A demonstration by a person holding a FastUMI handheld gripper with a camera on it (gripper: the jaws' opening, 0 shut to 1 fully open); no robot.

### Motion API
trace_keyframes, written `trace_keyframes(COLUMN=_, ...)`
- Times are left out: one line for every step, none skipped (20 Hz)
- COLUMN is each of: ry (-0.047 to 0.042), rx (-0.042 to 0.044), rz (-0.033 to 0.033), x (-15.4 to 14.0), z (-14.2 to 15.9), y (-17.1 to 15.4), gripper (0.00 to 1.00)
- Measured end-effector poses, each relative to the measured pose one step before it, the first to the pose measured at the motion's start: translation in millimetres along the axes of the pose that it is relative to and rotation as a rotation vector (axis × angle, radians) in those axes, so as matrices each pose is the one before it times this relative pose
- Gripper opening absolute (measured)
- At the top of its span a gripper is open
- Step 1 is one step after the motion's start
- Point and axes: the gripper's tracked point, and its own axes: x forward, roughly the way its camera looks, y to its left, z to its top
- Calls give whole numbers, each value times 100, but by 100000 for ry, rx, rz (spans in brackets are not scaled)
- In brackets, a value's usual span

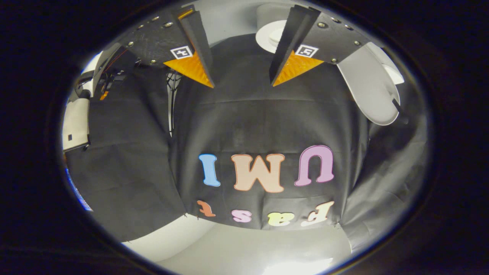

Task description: Open the toilet lid.

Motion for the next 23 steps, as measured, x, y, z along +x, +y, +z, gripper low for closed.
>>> trace_keyframes(ry=1197, rx=11, rz=351, x=62, z=-183, y=188, gripper=82)
trace_keyframes(ry=1210, rx=149, rz=536, x=-444, z=-410, y=38, gripper=82)
trace_keyframes(ry=868, rx=98, rz=592, x=-217, z=-409, y=156, gripper=82)
trace_keyframes(ry=763, rx=108, rz=349, x=-16, z=-181, y=129, gripper=82)
trace_keyframes(ry=929, rx=41, rz=468, x=97, z=-279, y=104, gripper=82)
trace_keyframes(ry=1117, rx=-38, rz=289, x=-17, z=-305, y=131, gripper=82)
trace_keyframes(ry=1104, rx=71, rz=-37, x=31, z=-289, y=-106, gripper=82)
trace_keyframes(ry=678, rx=400, rz=-249, x=65, z=-122, y=-91, gripper=82)
trace_keyframes(ry=248, rx=592, rz=8, x=35, z=-34, y=-53, gripper=82)
trace_keyframes(ry=-320, rx=291, rz=53, x=-132, z=86, y=55, gripper=82)
trace_keyframes(ry=-294, rx=78, rz=-231, x=-157, z=-28, y=-257, gripper=82)
trace_keyframes(ry=-243, rx=34, rz=-245, x=-191, z=55, y=-205, gripper=82)
trace_keyframes(ry=-225, rx=189, rz=-175, x=-58, z=-25, y=-73, gripper=82)
trace_keyframes(ry=-224, rx=426, rz=-66, x=27, z=103, y=20, gripper=82)
trace_keyframes(ry=-148, rx=489, rz=-32, x=-6, z=60, y=-22, gripper=82)
trace_keyframes(ry=-73, rx=324, rz=-167, x=64, z=89, y=-8, gripper=82)
trace_keyframes(ry=165, rx=58, rz=-161, x=53, z=-120, y=-44, gripper=82)
trace_keyframes(ry=402, rx=-149, rz=-225, x=12, z=-108, y=2, gripper=82)
trace_keyframes(ry=494, rx=28, rz=-64, x=28, z=-258, y=12, gripper=82)
trace_keyframes(ry=346, rx=253, rz=167, x=127, z=-31, y=42, gripper=82)
trace_keyframes(ry=343, rx=295, rz=167, x=74, z=-22, y=-32, gripper=82)
trace_keyframes(ry=319, rx=133, rz=134, x=114, z=-58, y=15, gripper=82)
trace_keyframes(ry=331, rx=-77, rz=110, x=-4, z=-195, y=49, gripper=82)
